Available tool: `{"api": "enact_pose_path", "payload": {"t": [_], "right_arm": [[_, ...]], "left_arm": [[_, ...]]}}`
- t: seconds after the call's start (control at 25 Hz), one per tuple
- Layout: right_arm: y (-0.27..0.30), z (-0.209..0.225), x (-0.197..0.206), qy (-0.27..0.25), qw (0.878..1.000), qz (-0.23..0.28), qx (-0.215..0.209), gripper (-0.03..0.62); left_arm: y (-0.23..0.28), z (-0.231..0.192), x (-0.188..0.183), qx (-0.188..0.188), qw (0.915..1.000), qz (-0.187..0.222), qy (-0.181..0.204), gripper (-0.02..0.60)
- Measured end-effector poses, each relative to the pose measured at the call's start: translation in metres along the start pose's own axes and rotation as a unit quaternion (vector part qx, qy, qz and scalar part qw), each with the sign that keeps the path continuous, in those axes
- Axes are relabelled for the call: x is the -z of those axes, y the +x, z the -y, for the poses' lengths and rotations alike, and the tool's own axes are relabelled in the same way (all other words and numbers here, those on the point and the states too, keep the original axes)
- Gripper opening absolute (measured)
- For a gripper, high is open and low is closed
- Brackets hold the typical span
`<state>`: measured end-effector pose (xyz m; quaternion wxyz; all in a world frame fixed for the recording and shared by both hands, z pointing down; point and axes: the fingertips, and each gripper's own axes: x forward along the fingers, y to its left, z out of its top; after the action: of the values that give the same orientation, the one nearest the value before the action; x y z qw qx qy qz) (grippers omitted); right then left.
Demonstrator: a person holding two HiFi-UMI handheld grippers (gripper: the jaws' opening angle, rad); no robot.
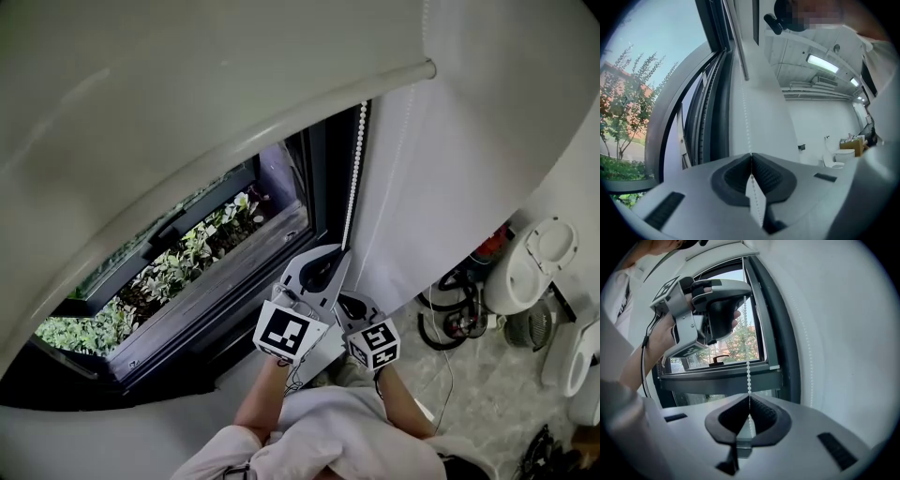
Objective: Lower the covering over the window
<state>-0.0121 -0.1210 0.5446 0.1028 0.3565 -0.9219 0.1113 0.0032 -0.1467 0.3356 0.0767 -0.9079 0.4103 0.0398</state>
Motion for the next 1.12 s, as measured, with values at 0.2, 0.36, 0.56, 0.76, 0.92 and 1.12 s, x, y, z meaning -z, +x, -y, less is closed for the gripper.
{"api": "enact_pose_path", "payload": {"t": [0.2, 0.36, 0.56, 0.76, 0.92, 1.12], "right_arm": [[0.003, -0.001, 0.016, 0.005, 1.000, -0.019, 0.000, -0.003], [0.005, 0.000, 0.027, 0.005, 0.999, -0.033, 0.000, -0.003], [0.006, -0.002, 0.042, -0.010, 0.998, -0.059, -0.002, -0.002], [0.004, -0.008, 0.052, -0.027, 0.997, -0.072, -0.008, 0.005], [-0.002, -0.009, 0.045, -0.032, 0.998, -0.062, -0.009, 0.083], [-0.020, 0.000, 0.018, -0.041, 0.998, -0.043, 0.003, 0.100]], "left_arm": [[-0.004, 0.003, 0.018, -0.001, 0.9997, -0.018, -0.013, 0.017], [-0.006, 0.005, 0.030, -0.003, 0.9994, -0.029, -0.020, 0.017], [-0.006, 0.008, 0.046, -0.005, 0.9987, -0.043, -0.026, 0.015], [-0.009, 0.012, 0.066, -0.009, 0.9978, -0.061, -0.026, 0.015], [-0.015, 0.013, 0.090, -0.012, 0.9961, -0.081, -0.032, 0.017], [-0.021, 0.015, 0.110, -0.017, 0.9945, -0.094, -0.042, 0.017]]}}
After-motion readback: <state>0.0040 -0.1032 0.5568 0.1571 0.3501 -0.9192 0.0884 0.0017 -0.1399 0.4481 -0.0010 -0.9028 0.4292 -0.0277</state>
